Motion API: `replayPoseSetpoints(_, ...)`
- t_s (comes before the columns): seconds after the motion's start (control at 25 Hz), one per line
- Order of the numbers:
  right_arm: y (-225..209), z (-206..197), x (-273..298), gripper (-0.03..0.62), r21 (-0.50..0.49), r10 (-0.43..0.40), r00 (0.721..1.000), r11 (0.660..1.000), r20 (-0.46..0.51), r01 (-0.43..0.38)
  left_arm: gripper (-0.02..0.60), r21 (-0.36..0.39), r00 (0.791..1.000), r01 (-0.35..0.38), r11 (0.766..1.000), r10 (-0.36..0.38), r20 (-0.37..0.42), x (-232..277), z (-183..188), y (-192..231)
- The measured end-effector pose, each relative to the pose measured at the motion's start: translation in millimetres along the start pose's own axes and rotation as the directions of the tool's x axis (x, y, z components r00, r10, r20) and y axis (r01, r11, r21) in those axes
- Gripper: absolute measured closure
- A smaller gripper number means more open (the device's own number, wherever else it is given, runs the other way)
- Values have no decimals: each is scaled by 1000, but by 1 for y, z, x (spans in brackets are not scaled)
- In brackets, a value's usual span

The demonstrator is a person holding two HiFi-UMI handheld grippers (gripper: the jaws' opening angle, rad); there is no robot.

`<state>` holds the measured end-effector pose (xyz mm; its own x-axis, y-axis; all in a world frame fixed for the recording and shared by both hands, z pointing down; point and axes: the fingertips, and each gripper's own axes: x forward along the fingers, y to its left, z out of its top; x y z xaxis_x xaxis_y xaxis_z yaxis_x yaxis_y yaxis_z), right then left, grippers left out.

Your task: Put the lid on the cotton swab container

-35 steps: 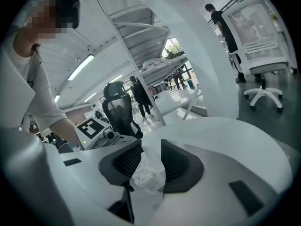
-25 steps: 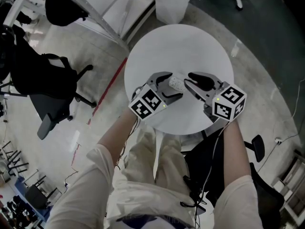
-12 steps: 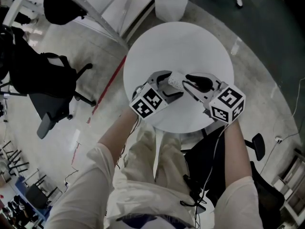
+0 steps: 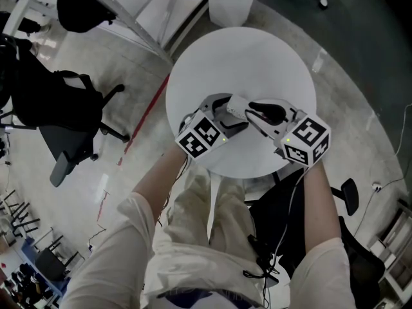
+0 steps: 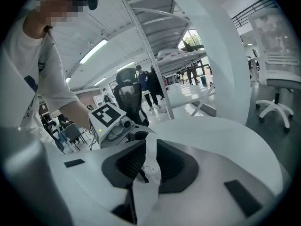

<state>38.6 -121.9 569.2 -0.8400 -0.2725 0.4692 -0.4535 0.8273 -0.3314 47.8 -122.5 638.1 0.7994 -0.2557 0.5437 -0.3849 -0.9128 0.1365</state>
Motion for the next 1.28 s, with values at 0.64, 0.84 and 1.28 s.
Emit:
replayPoseSetpoints(0.64, 11, -17, 11, 542, -62, 23, 994, 998, -103, -30, 241, 13, 1000, 0, 1000, 0, -5, -1, -2, 0)
replayPoseSetpoints(0.84, 10, -18, 12, 559, -73, 18, 992, 997, -123, -27, 241, 11, 1000, -1, 1000, 1, -7, -2, -4, 0)
replayPoseSetpoints(1.28, 8, -19, 14, 583, -107, 3, 988, 994, -157, -20, 241, 8, 1000, -1, 1000, 1, 1, -2, -2, 1)
